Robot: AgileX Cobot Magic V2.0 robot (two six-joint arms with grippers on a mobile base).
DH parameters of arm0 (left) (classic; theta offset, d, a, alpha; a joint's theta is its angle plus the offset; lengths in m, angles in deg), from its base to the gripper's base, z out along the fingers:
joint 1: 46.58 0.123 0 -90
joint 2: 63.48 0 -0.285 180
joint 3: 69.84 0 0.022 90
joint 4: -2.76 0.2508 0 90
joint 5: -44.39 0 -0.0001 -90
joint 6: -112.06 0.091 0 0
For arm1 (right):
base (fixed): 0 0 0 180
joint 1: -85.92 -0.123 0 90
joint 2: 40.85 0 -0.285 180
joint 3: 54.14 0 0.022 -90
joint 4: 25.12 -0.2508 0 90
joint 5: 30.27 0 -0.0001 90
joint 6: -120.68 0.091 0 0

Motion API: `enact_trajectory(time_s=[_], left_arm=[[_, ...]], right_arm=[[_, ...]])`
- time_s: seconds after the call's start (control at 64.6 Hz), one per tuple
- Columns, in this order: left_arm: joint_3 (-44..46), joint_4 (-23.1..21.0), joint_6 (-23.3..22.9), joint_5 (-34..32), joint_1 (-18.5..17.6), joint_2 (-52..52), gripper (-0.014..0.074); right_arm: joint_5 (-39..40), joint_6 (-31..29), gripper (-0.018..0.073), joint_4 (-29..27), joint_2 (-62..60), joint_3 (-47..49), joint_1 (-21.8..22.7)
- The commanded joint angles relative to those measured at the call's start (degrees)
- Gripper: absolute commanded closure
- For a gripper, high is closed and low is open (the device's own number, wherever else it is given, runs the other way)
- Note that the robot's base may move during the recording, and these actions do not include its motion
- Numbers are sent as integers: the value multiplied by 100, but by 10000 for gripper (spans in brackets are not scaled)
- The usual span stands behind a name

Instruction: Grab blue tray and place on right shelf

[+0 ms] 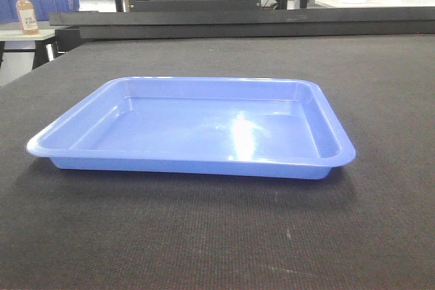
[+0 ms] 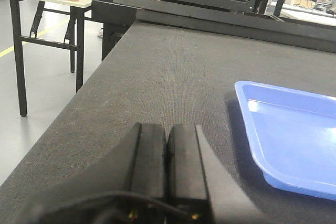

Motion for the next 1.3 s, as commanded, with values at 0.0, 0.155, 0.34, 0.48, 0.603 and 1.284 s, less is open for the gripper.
enact_trajectory(time_s=[0.0, 0.155, 0.34, 0.48, 0.603, 1.284], left_arm=[[-176, -3, -7, -477, 0, -87, 645], [-176, -3, -7, -477, 0, -87, 645], [-176, -3, -7, -477, 0, -87, 645], [-176, -3, -7, -477, 0, -87, 645], [-176, 0, -7, -519, 0, -87, 645], [3901, 594, -7, 2090, -37, 2033, 346]], right_arm=[[535, -39, 504, -9, -112, 127, -12], [535, -39, 504, -9, -112, 127, -12], [535, -39, 504, -9, -112, 127, -12], [535, -39, 504, -9, -112, 127, -12], [543, -39, 504, -9, -112, 127, -12], [-966, 26, 69, -54, 1762, 3295, -18]])
